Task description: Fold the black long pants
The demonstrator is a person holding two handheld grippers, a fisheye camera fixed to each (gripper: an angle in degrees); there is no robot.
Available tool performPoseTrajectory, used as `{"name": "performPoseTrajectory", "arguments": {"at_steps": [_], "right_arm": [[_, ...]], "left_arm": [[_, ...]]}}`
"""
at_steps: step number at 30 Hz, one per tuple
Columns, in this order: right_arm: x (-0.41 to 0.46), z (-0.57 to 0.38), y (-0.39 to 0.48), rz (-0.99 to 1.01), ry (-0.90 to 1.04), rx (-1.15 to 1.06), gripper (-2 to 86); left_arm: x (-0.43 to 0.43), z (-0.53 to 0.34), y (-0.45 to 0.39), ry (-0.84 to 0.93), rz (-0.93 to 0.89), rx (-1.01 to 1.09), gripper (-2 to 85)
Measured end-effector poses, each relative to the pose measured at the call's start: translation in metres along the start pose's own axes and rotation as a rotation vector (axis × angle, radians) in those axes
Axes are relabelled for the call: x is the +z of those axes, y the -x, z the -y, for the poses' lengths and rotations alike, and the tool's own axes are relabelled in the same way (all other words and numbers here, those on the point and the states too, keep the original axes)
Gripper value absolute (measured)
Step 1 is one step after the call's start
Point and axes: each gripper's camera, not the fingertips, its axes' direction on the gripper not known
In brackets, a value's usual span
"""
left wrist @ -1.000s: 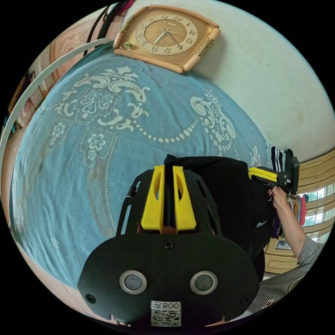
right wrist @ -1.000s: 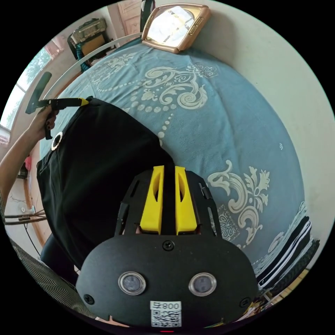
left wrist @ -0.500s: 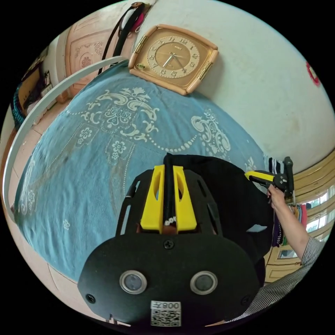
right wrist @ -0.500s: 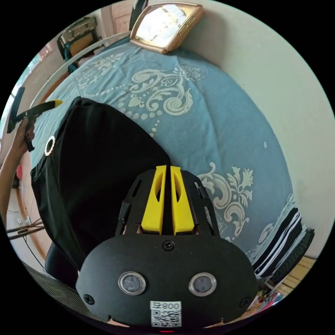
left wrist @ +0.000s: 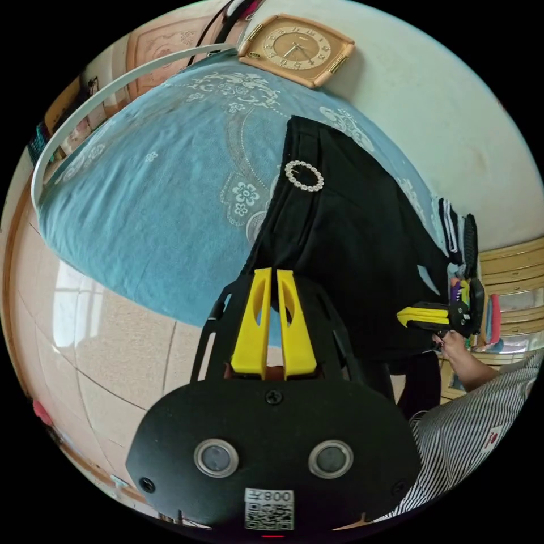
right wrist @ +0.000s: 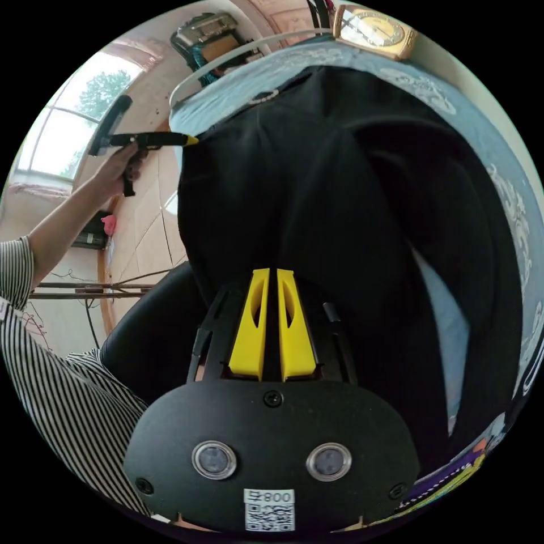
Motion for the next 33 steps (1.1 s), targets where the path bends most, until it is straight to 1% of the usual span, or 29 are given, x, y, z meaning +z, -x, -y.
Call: {"name": "performPoseTrajectory", "arguments": {"at_steps": [1,2,3,5,9,11,13,15,16,17,18,19,21,22,24,27,30,33], "right_arm": [[0.001,-0.005,-0.002,0.027,-0.022,0.003,2.3],[0.009,-0.011,-0.003,0.114,0.012,-0.017,1.6],[0.019,-0.018,-0.002,0.115,0.025,-0.033,1.1],[0.027,-0.033,-0.003,0.069,-0.012,-0.056,0.7],[0.035,-0.067,-0.034,0.173,-0.016,0.041,0.3],[0.025,-0.094,-0.048,0.158,-0.068,0.082,0.4],[0.015,-0.13,-0.067,0.12,-0.105,0.15,0.5],[0.004,-0.192,-0.1,0.064,-0.145,0.307,0.8],[0.002,-0.21,-0.109,0.047,-0.155,0.352,0.9],[-0.002,-0.248,-0.126,-0.002,-0.174,0.457,1.2],[-0.005,-0.289,-0.143,-0.064,-0.18,0.581,1.8],[-0.007,-0.308,-0.151,-0.095,-0.178,0.648,2.1],[-0.016,-0.393,-0.178,-0.203,-0.208,0.893,4.2],[-0.018,-0.414,-0.183,-0.228,-0.218,0.944,4.6],[-0.019,-0.486,-0.201,-0.312,-0.229,1.124,5.8],[-0.006,-0.548,-0.224,-0.315,-0.222,1.257,6.7],[0.019,-0.582,-0.247,-0.272,-0.198,1.315,6.8],[0.03,-0.604,-0.253,-0.236,-0.258,1.305,5.4]], "left_arm": [[-0.004,0.003,-0.011,0.005,0.044,0.017,2.0],[-0.007,0.006,-0.021,0.017,0.062,0.02,1.5],[-0.008,0.008,-0.025,0.023,0.075,0.02,1.2],[-0.011,0.011,-0.044,0.034,0.134,0.046,0.8],[-0.02,0.017,-0.066,0.033,0.135,-0.014,0.5],[-0.039,0.016,-0.097,-0.033,0.201,0.001,0.6],[-0.048,0.011,-0.125,-0.064,0.166,0.035,0.9],[-0.049,0.004,-0.156,-0.078,0.085,0.086,1.3],[-0.042,0.001,-0.176,-0.052,0.03,0.117,1.6],[-0.033,-0.002,-0.196,-0.011,-0.008,0.148,1.9],[-0.027,-0.003,-0.206,0.01,-0.016,0.158,1.9],[-0.017,-0.004,-0.225,0.048,-0.029,0.172,2.1],[-0.006,-0.006,-0.251,0.086,-0.066,0.19,2.2],[-0.002,-0.006,-0.268,0.102,-0.095,0.202,2.3],[0.003,-0.003,-0.296,0.119,-0.137,0.23,2.4],[0.013,0.006,-0.346,0.187,-0.154,0.306,2.5],[0.03,0.014,-0.389,0.256,-0.028,0.372,2.5],[0.03,0.024,-0.409,0.272,-0.025,0.355,2.1]]}}
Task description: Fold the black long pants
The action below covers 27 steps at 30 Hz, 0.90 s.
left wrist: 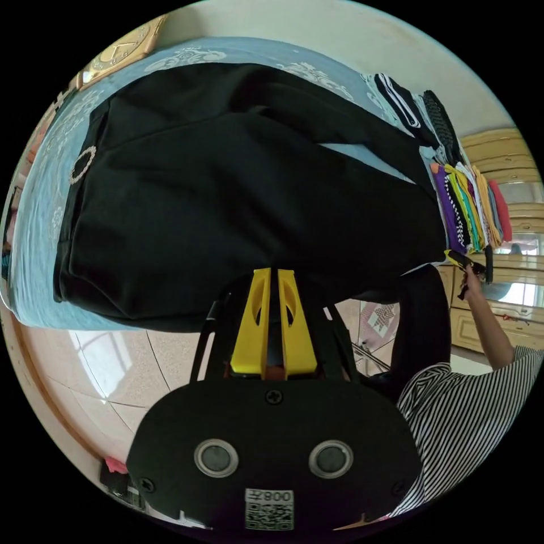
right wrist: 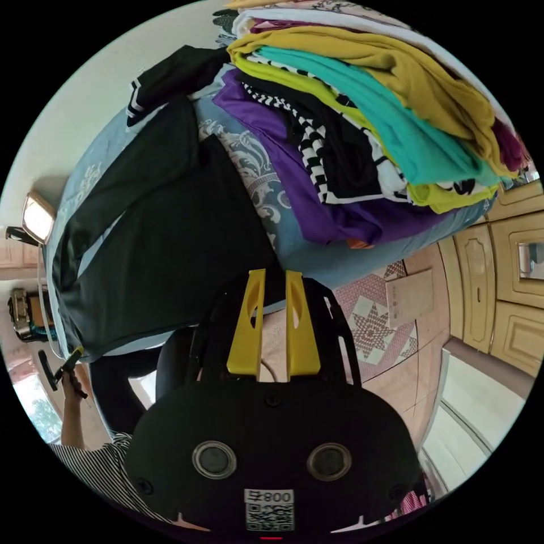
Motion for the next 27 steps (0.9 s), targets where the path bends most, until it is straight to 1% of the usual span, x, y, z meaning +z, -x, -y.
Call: {"name": "performPoseTrajectory", "arguments": {"at_steps": [3,5,12,16,18,20,21,24,27], "right_arm": [[0.009,-0.003,-0.011,-0.026,0.016,-0.084,3.0],[0.016,-0.002,-0.019,-0.037,0.021,-0.099,2.2],[0.037,0.005,-0.054,-0.015,0.032,-0.092,0.9],[0.042,0.01,-0.063,-0.046,0.023,-0.09,0.8],[0.038,0.011,-0.063,-0.092,-0.034,-0.099,1.1],[0.029,0.016,-0.061,-0.114,-0.115,-0.087,1.7],[0.023,0.023,-0.057,-0.063,-0.161,-0.11,2.5],[0.02,0.059,-0.04,0.061,-0.219,-0.182,5.5],[0.031,0.107,-0.014,0.043,-0.228,-0.259,5.9]], "left_arm": [[-0.005,0.013,-0.018,0.028,0.027,0.001,1.6],[-0.007,0.023,-0.032,0.034,0.043,-0.006,1.3],[-0.019,0.052,-0.057,0.068,0.061,-0.029,0.7],[-0.034,0.069,-0.073,0.015,0.028,-0.036,1.4],[-0.041,0.08,-0.088,-0.027,-0.016,-0.002,2.4],[-0.047,0.104,-0.117,-0.075,-0.063,0.089,4.4],[-0.048,0.111,-0.125,-0.085,-0.065,0.111,5.0],[-0.046,0.157,-0.166,-0.101,-0.055,0.207,6.9],[-0.042,0.206,-0.203,-0.113,0.013,0.274,7.4]]}}
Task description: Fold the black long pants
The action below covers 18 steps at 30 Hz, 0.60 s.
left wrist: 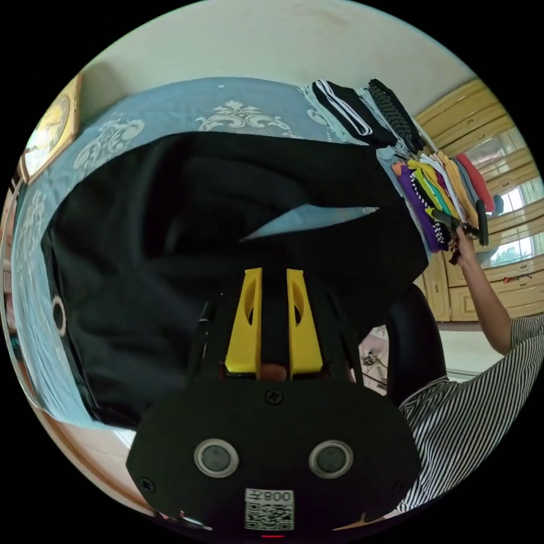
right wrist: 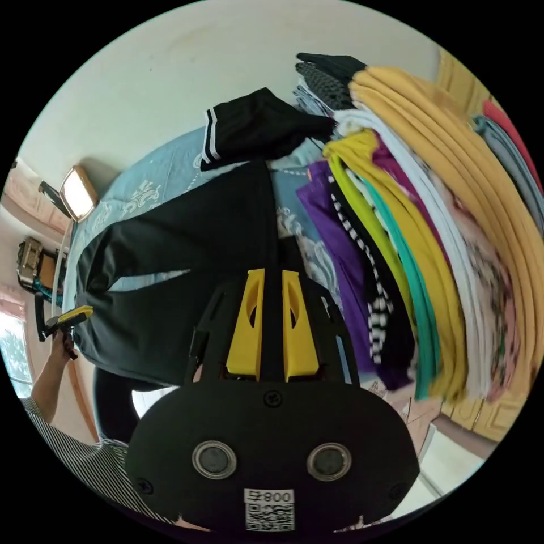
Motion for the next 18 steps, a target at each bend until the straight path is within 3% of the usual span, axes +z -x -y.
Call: {"name": "performPoseTrajectory", "arguments": {"at_steps": [9,18], "right_arm": [[0.098,0.097,-0.008,-0.032,0.223,-0.034,5.2],[0.107,0.144,-0.028,-0.086,0.247,-0.125,0.8]], "left_arm": [[0.047,0.116,-0.022,0.081,0.09,0.031,5.9],[0.057,0.151,-0.037,0.065,0.044,0.017,1.6]]}}
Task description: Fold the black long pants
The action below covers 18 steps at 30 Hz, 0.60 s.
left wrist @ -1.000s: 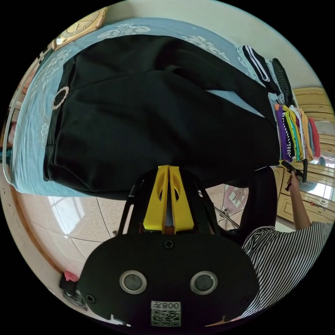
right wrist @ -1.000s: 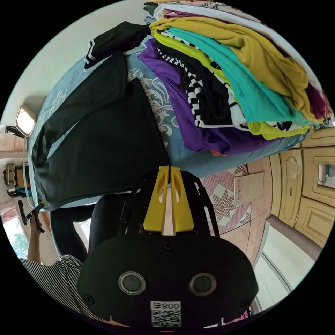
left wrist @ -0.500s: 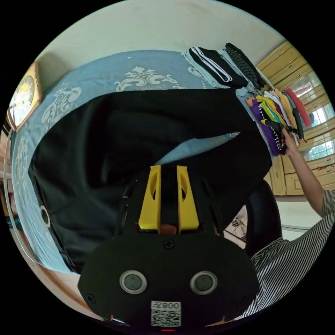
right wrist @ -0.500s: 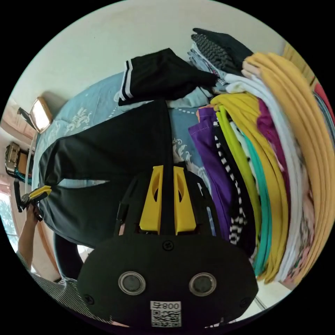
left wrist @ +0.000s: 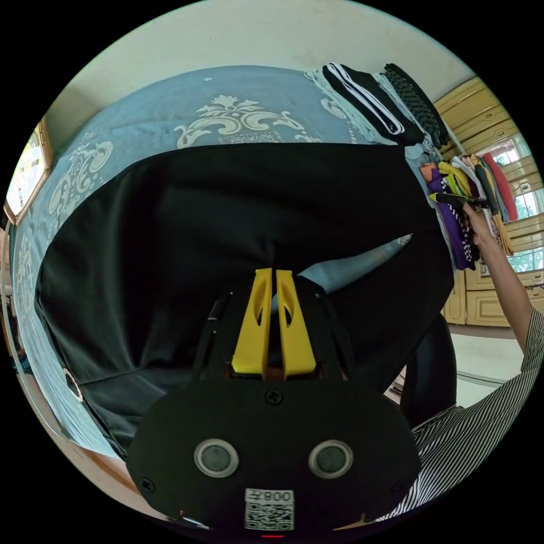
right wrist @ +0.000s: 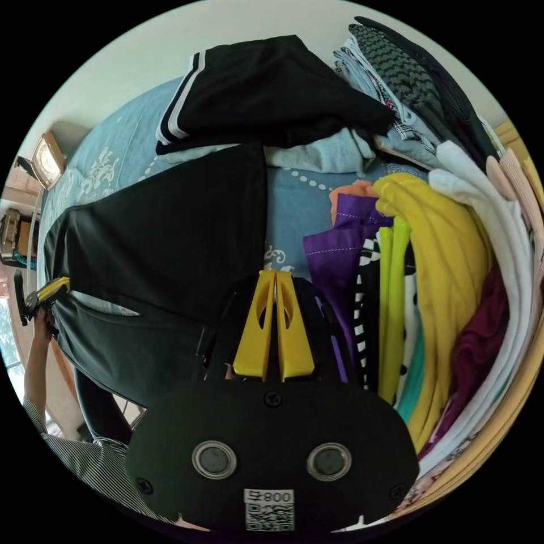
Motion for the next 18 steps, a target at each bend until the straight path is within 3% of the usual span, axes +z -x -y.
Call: {"name": "performPoseTrajectory", "arguments": {"at_steps": [9,18], "right_arm": [[0.024,0.027,-0.013,0.091,-0.033,0.068,6.9],[0.03,0.056,-0.017,0.182,-0.049,0.104,5.7]], "left_arm": [[0.013,0.024,-0.005,-0.003,-0.031,-0.024,1.2],[0.026,0.046,-0.008,-0.023,-0.056,-0.043,1.3]]}}
